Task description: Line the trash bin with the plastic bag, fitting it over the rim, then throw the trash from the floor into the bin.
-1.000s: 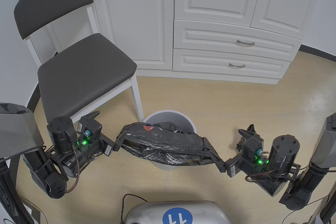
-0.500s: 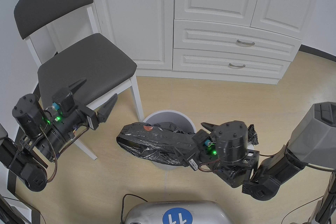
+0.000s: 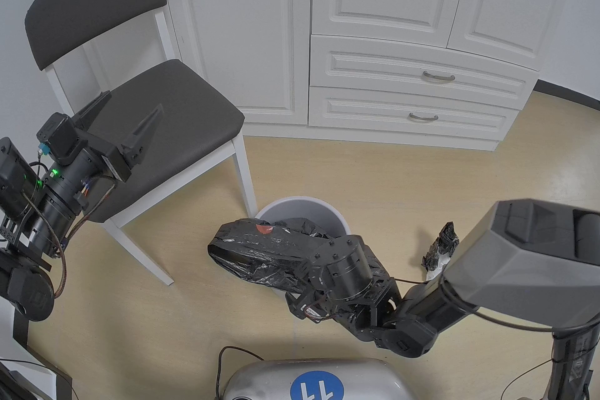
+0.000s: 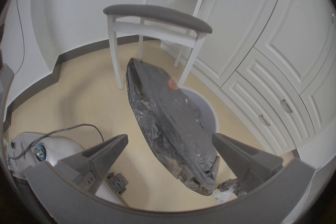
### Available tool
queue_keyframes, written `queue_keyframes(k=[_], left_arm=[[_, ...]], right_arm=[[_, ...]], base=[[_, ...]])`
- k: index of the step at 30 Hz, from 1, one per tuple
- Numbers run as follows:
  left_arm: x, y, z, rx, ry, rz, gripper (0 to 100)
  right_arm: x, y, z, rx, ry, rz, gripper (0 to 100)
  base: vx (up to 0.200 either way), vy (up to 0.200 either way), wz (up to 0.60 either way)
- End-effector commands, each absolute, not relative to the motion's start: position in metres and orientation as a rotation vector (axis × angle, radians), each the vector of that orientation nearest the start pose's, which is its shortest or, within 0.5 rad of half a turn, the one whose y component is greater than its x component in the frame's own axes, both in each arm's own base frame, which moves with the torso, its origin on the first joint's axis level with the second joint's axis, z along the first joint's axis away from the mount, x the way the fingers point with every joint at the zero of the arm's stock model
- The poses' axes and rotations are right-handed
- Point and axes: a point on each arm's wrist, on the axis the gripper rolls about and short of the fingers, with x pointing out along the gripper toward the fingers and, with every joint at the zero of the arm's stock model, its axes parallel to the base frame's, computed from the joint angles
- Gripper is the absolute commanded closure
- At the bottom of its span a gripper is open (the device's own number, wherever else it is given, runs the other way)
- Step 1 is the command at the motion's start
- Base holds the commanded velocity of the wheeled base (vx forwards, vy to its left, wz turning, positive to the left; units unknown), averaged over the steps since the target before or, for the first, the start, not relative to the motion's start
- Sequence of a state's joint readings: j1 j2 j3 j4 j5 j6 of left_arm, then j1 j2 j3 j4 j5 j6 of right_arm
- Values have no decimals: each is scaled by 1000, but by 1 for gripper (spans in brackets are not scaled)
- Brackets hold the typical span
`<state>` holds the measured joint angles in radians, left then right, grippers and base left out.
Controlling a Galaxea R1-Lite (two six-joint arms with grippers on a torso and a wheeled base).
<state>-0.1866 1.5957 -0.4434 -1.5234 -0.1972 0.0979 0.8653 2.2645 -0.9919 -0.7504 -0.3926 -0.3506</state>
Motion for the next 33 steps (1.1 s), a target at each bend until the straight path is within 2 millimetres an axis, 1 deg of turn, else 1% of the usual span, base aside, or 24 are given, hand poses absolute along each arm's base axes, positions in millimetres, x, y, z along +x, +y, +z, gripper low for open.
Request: queue_keyframes(k=[1,2,8,13,16,17,20,22,26,27,28,29,30,31,33], left_arm=[[238,-44,213,89,-408,-344,0],[238,-43,213,85,-407,-343,0],[238,-43,214,83,-411,-343,0],[238,-43,214,85,-412,-343,0],[239,-43,214,85,-413,-343,0],[239,-43,214,85,-413,-343,0],[238,-44,214,84,-412,-345,0],[238,-44,214,84,-412,-345,0],[239,-44,213,84,-409,-346,0],[239,-44,213,84,-409,-346,0],[238,-44,213,84,-407,-348,0],[239,-44,212,84,-406,-348,0],[239,-45,212,83,-403,-350,0],[239,-45,211,84,-401,-348,0],[239,-45,211,84,-400,-350,0]], right_arm=[[284,309,-5,-672,403,520,0],[294,311,-14,-647,412,491,0],[316,317,-27,-603,402,429,0],[328,317,-28,-587,388,406,0],[341,313,-24,-568,369,368,0],[341,313,-24,-568,369,368,100],[354,312,-11,-532,327,336,100],[360,312,2,-509,296,323,100],[369,313,23,-471,242,306,100],[370,312,25,-467,237,300,100],[377,312,30,-453,218,283,100],[378,312,30,-452,216,282,100],[384,313,33,-441,201,265,100],[397,314,31,-422,179,231,100],[411,321,26,-387,145,195,100]], base=[[0,0,0],[0,0,0],[0,0,0],[0,0,0],[0,0,0],[0,0,0],[0,0,0],[0,0,0],[0,0,0],[0,0,0],[0,0,0],[0,0,0],[0,0,0],[0,0,0],[0,0,0]])
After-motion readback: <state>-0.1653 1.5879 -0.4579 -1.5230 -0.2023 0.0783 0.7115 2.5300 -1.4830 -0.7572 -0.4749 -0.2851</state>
